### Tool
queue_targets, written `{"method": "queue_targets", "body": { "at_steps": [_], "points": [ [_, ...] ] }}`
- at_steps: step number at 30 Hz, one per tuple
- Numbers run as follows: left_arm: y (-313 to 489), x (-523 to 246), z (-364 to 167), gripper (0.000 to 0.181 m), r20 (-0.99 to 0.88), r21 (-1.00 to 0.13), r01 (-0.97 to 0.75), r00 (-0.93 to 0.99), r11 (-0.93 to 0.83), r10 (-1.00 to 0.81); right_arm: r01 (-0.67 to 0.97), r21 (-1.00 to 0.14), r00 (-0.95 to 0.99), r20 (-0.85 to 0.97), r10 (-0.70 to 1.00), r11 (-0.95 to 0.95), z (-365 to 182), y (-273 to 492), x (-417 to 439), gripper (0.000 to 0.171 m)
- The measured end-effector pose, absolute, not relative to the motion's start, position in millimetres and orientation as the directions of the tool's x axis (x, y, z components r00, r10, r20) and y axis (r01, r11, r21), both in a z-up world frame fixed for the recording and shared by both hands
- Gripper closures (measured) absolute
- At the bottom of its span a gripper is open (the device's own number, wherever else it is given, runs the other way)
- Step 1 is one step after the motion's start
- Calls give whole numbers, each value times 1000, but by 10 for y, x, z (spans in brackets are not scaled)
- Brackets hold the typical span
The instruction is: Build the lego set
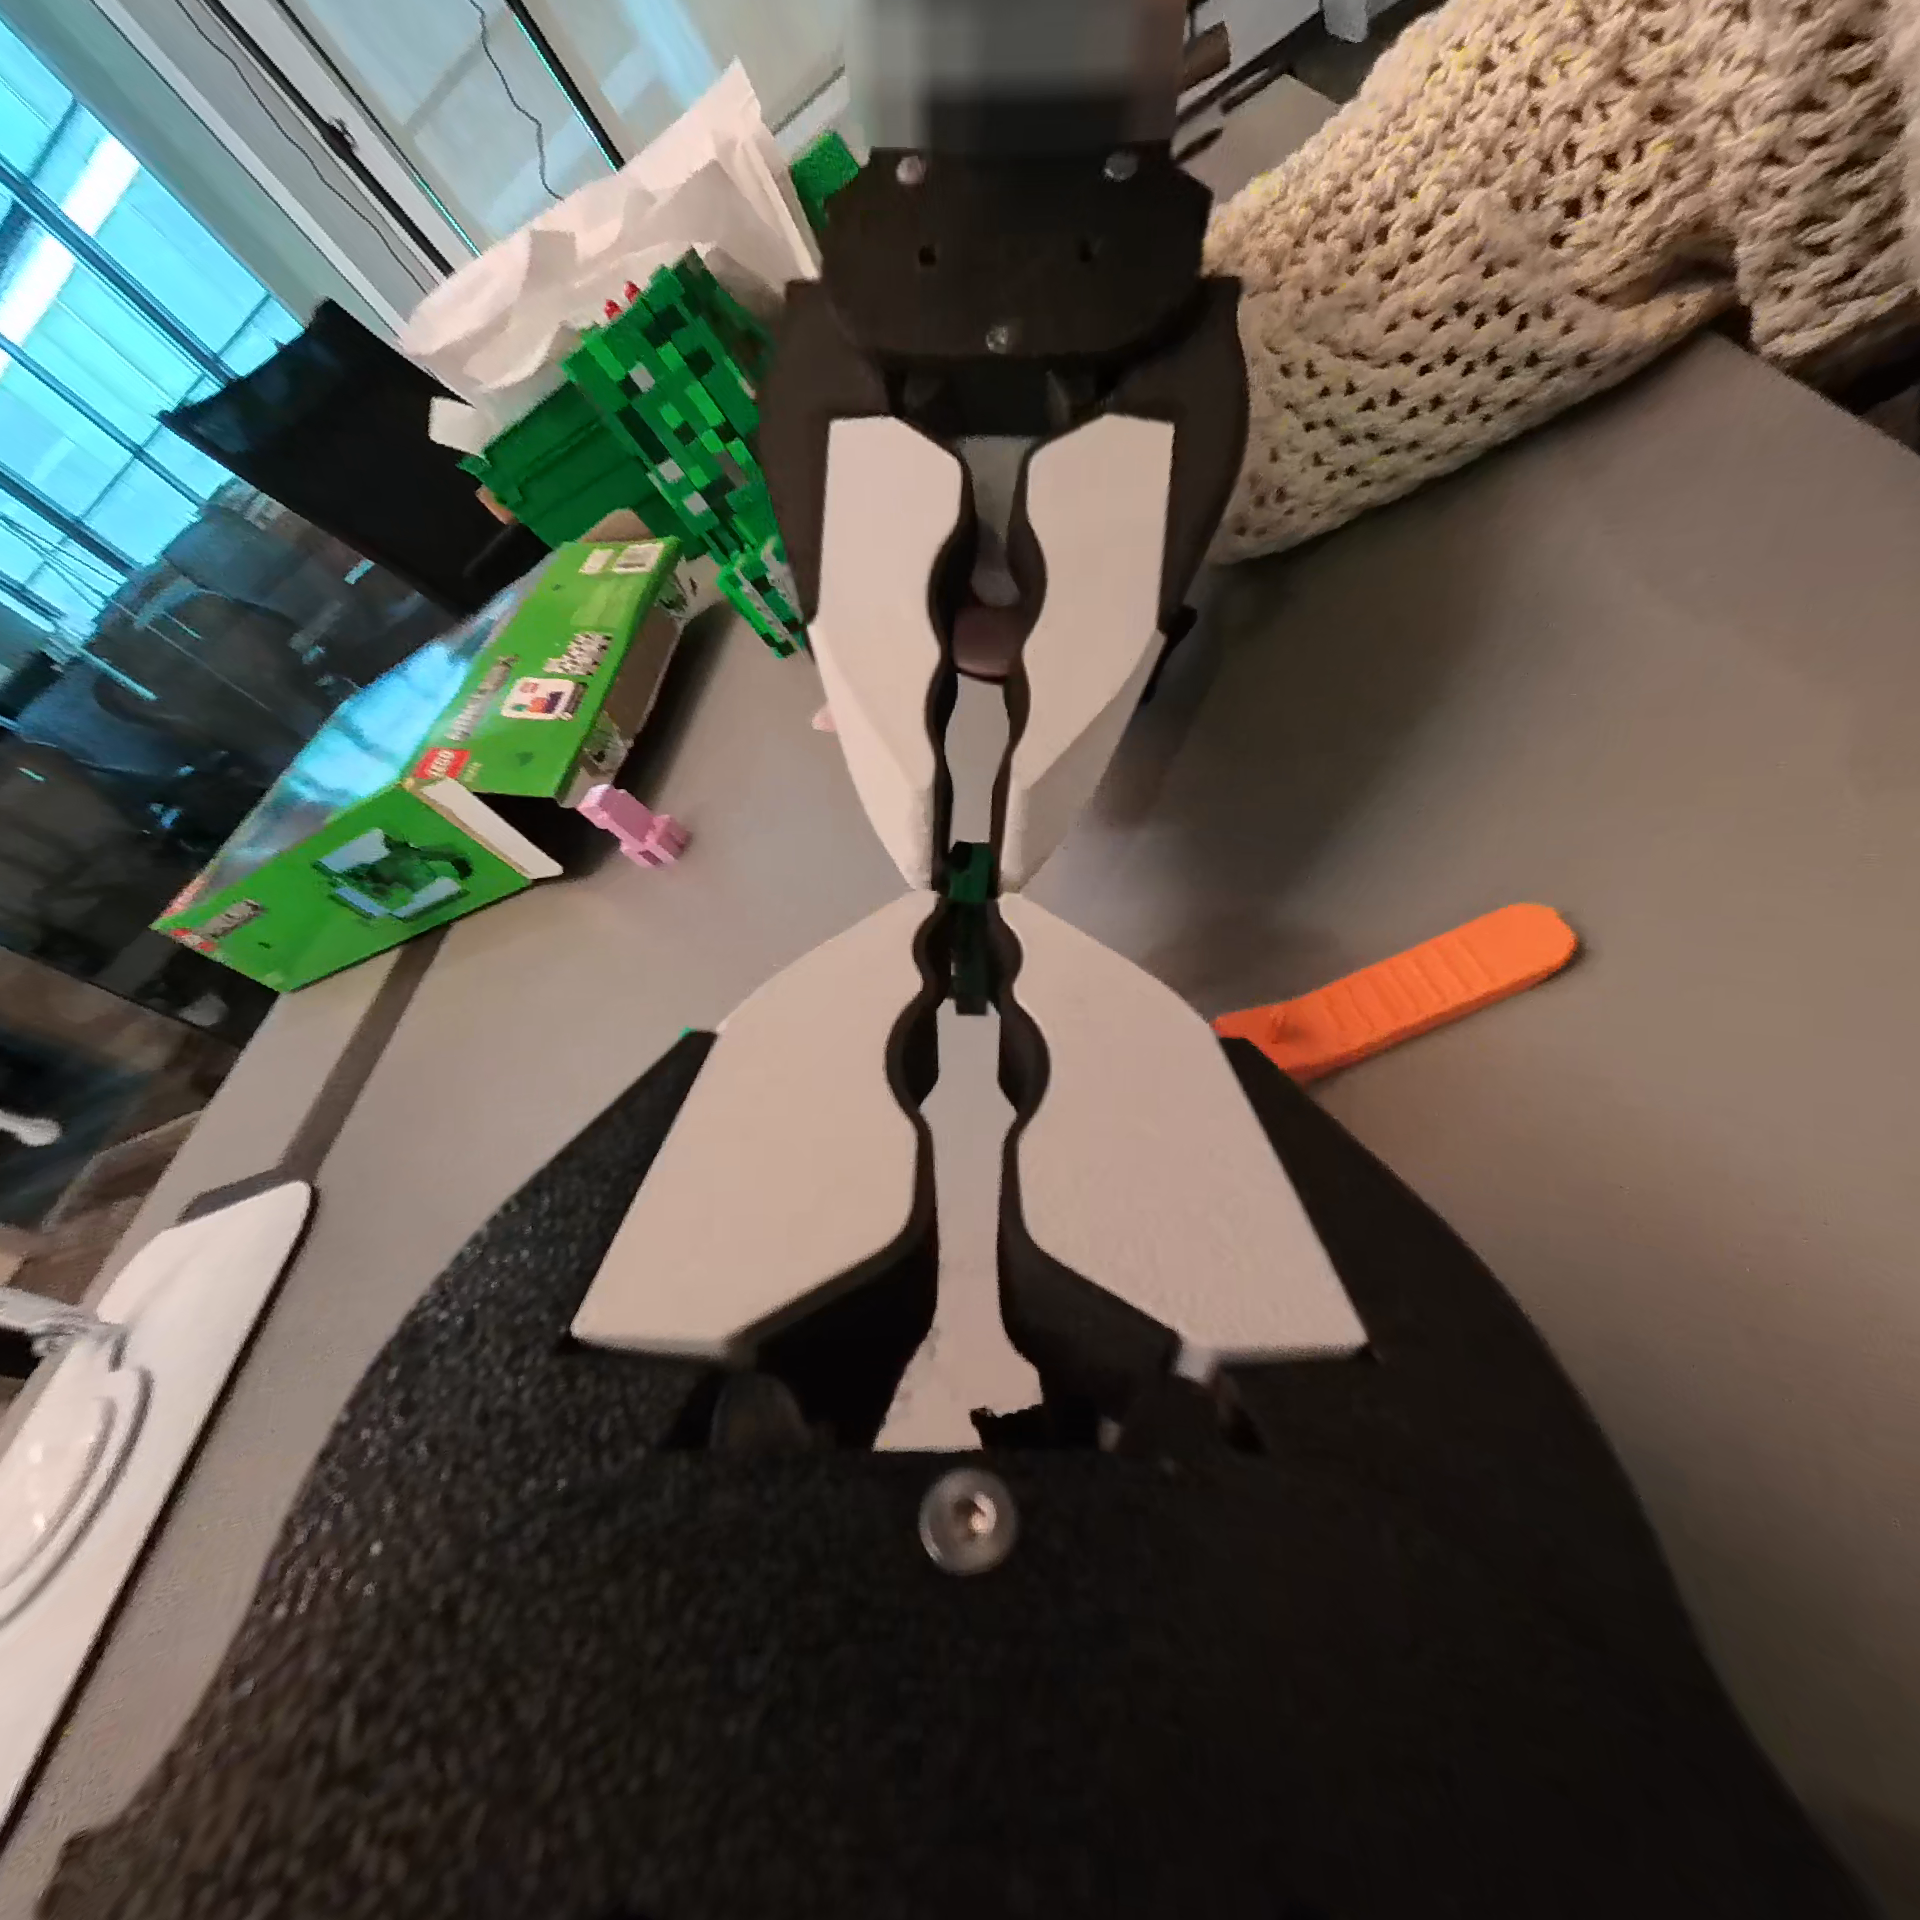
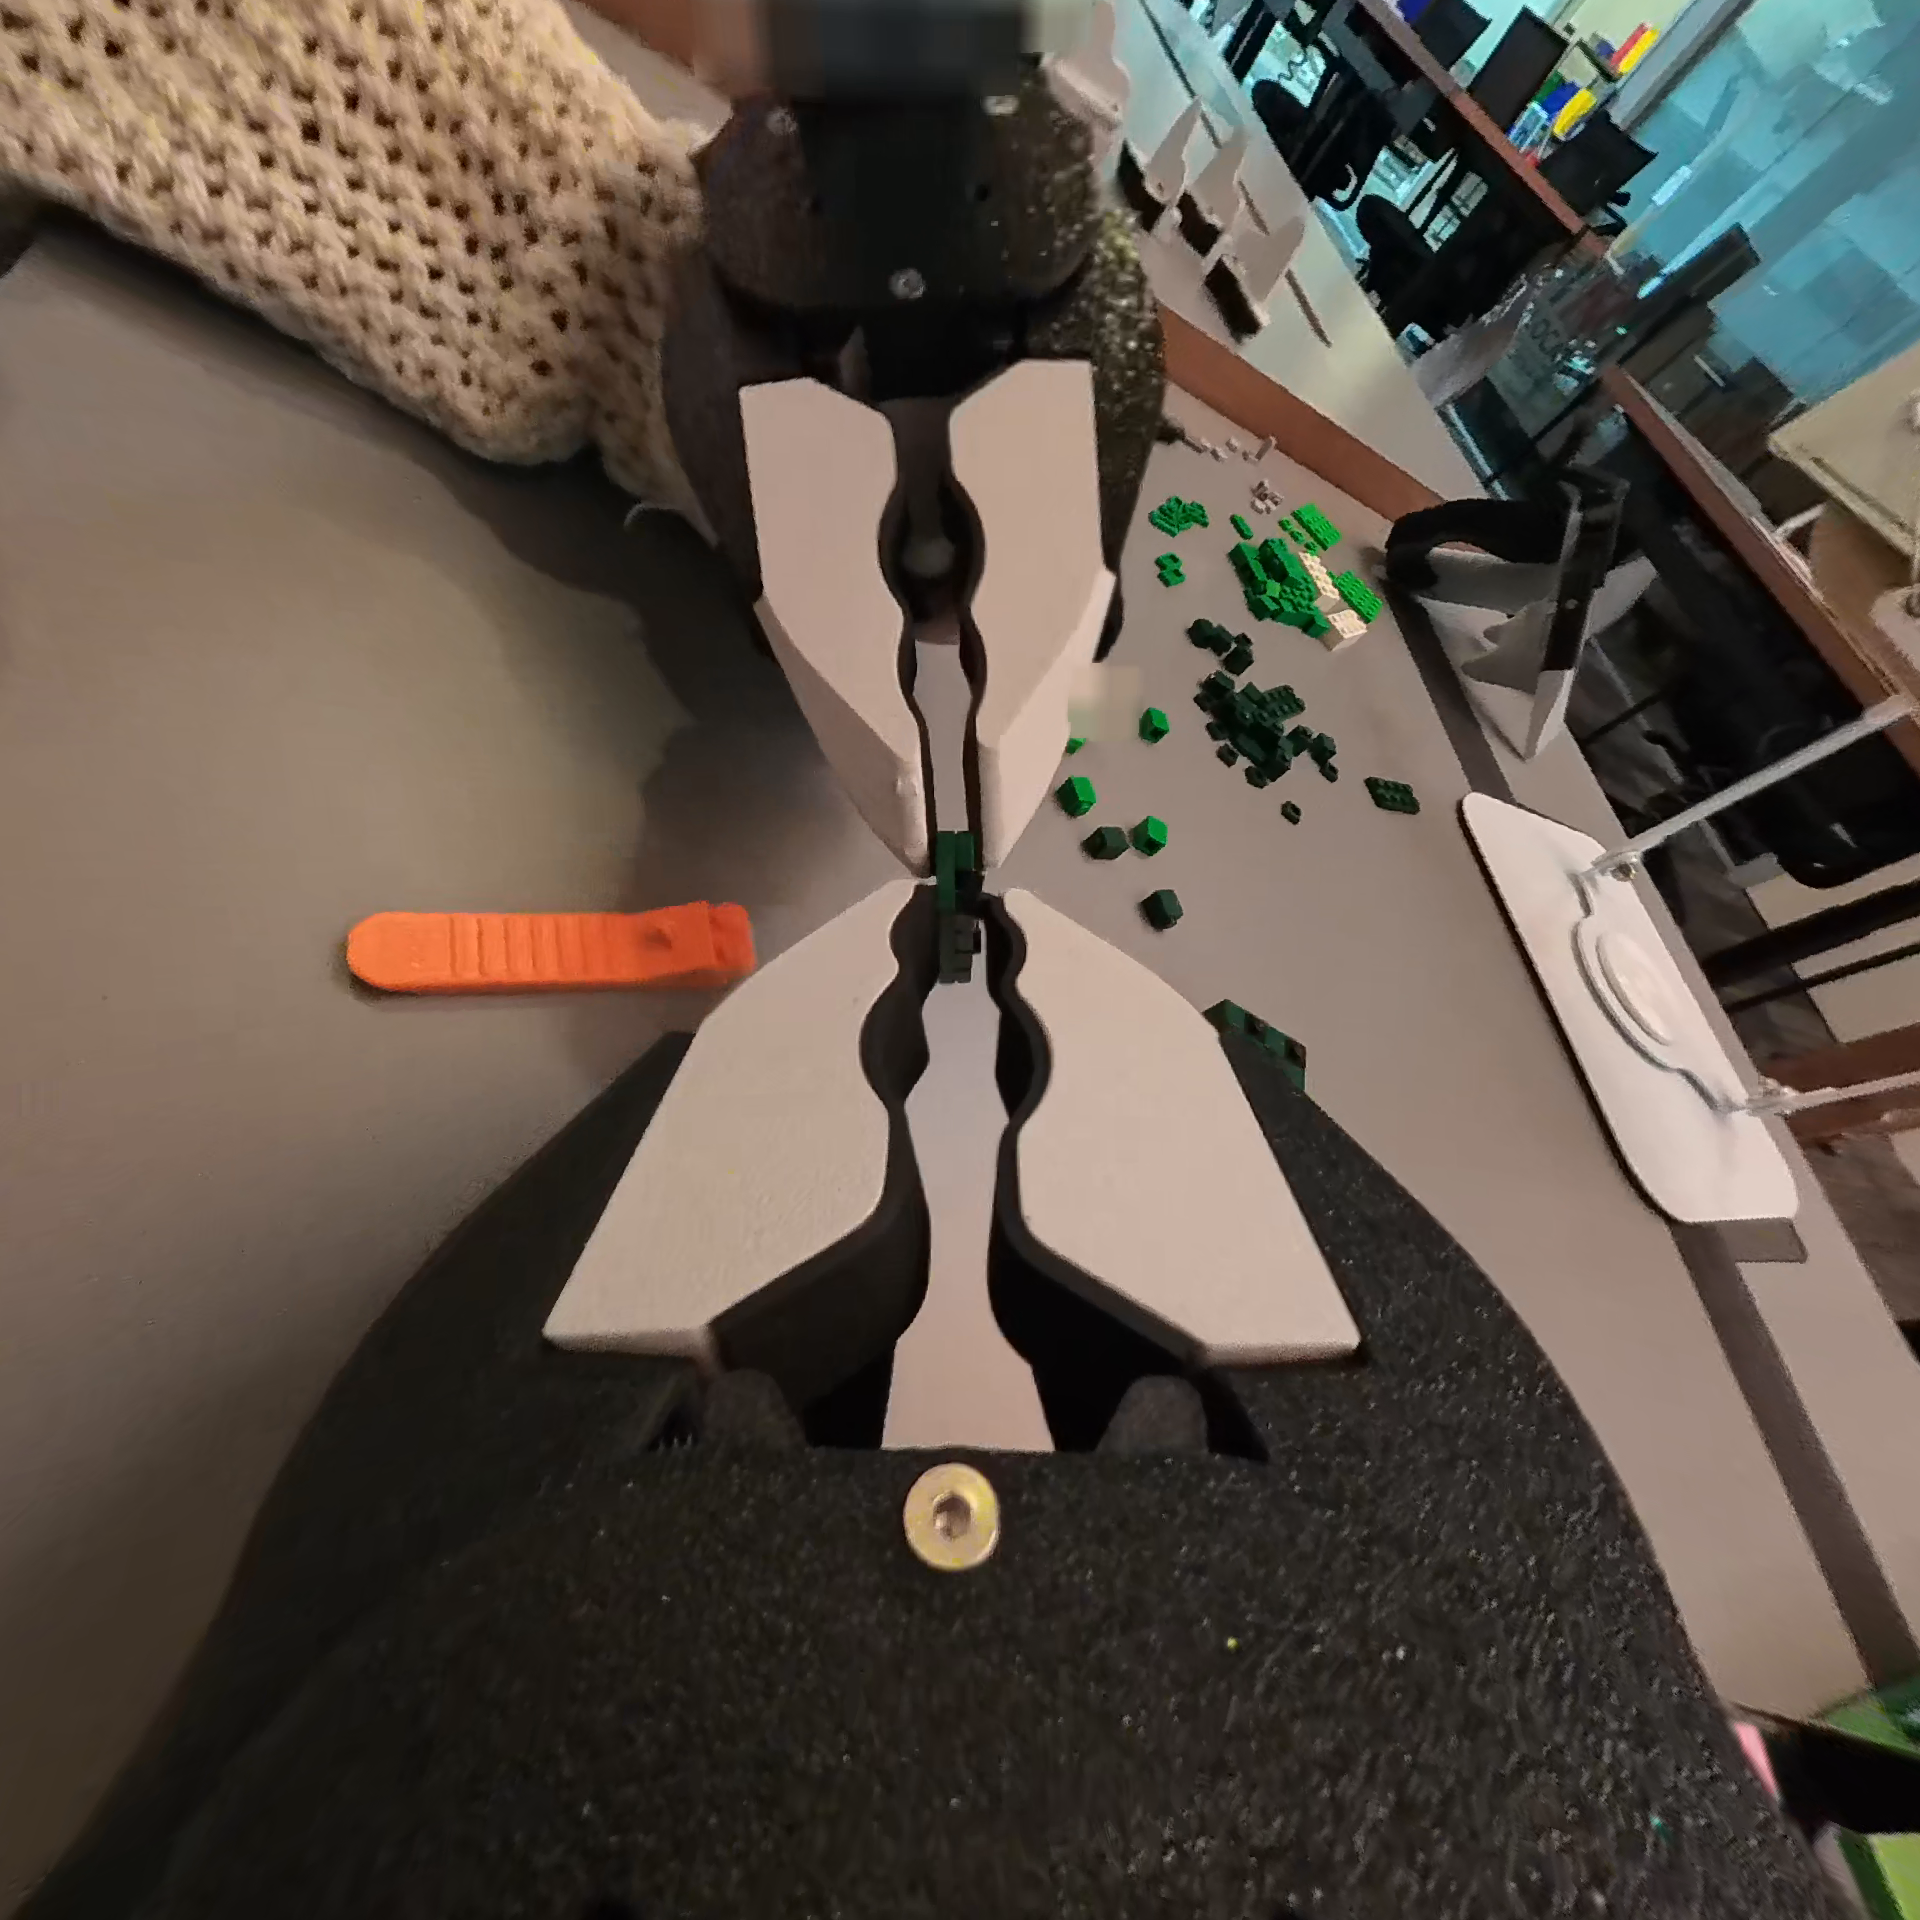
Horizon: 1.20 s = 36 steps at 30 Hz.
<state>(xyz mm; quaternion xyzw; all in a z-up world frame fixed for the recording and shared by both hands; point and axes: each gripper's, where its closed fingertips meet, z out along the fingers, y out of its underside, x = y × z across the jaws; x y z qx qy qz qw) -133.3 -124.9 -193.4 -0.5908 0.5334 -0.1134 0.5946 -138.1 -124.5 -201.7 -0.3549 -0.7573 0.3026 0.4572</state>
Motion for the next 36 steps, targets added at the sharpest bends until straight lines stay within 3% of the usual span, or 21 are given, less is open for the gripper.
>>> {"method": "queue_targets", "body": {
  "at_steps": [8,18,27,31,32,34,36],
  "points": [
    [-1283,-1280,-1958,176,-348,-891,-423,406,164,-845,217,-649,-360,641,678,729,-2026,-1277,-1331,163],
    [-1287,-1254,-2088,176,-292,-884,-458,386,93,-875,256,-439,-406,760,508,861,-2158,-1291,-1320,163],
    [-1200,-1350,-1957,176,-366,-893,-417,454,169,-812,238,-765,-286,533,796,598,-2000,-1210,-1411,158],
    [-1204,-1370,-1889,176,-383,-899,-388,471,204,-795,259,-795,-287,480,829,549,-2058,-1166,-1424,138],
    [-1206,-1365,-1880,176,-373,-905,-377,473,199,-798,248,-799,-294,476,829,547,-2061,-1194,-1431,139],
    [-1214,-1348,-1892,176,-365,-908,-369,469,197,-804,227,-791,-279,506,816,568,-2053,-1208,-1446,163],
    [-1181,-1356,-1895,170,-368,-909,-368,496,194,-787,224,-743,-249,583,774,631,-2047,-1146,-1448,163]
  ]
}}
